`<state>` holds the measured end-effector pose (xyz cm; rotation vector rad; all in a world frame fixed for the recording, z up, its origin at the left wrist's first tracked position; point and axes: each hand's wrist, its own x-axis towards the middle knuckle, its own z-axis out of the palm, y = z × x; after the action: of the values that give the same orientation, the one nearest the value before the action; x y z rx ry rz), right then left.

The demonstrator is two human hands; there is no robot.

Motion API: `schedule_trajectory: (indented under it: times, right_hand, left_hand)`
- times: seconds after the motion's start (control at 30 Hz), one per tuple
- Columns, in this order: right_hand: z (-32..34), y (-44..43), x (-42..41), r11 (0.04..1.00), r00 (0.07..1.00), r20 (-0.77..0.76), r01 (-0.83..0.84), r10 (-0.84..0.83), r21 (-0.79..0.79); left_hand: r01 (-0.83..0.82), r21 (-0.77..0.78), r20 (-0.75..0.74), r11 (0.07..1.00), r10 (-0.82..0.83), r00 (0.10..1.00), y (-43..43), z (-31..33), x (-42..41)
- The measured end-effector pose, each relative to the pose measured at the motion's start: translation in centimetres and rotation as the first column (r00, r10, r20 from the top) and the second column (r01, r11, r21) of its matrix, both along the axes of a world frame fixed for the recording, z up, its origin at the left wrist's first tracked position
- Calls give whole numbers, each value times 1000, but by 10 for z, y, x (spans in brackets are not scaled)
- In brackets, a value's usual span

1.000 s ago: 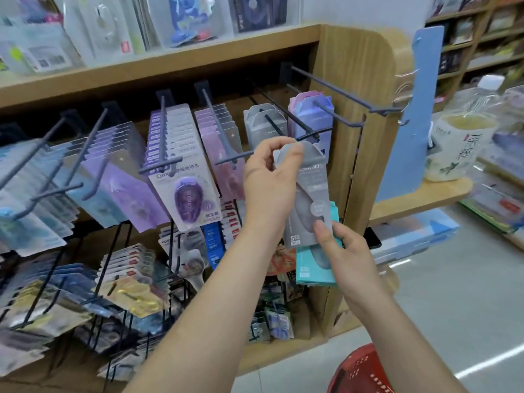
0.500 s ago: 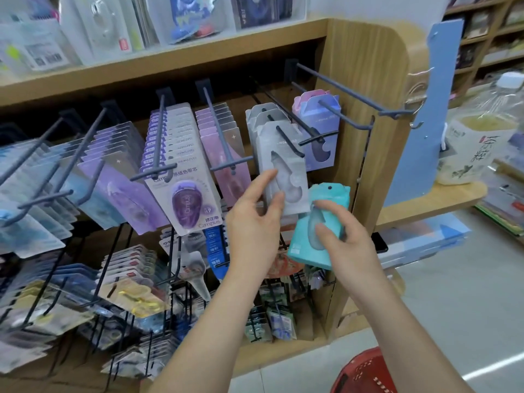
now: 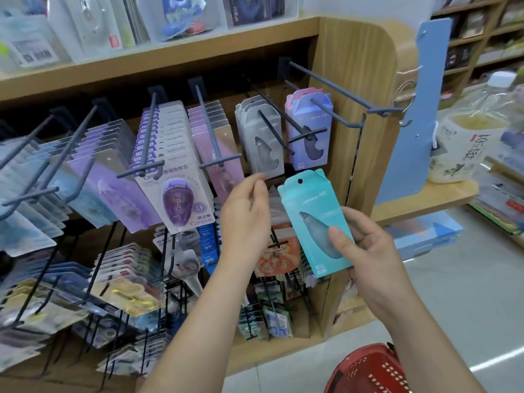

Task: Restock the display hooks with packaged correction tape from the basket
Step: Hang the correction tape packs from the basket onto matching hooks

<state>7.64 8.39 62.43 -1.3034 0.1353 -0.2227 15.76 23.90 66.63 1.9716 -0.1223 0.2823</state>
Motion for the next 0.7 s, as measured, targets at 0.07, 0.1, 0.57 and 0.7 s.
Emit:
schedule_trajectory:
  times: [0.07,0.1,0.57,0.7]
  right_hand:
    - [0,1,1,999,999,-2,-48,47,-26]
    - [0,2,2,996,997,-1,-75,75,-49]
    - [3,80,16,815,843,-133,-537,521,-215]
    - [1,138,20,812,822,-133,-569,554,-132]
  left_hand:
    - [123,-262,-54,957,-142,988,0,7,-13]
    - [157,-331,-68,930,-190,980,1,10,-18]
    - [-34,-394,34,918,51,998,100,30,-65]
    - [-92,-371,31,924,111,993,154,35,-71]
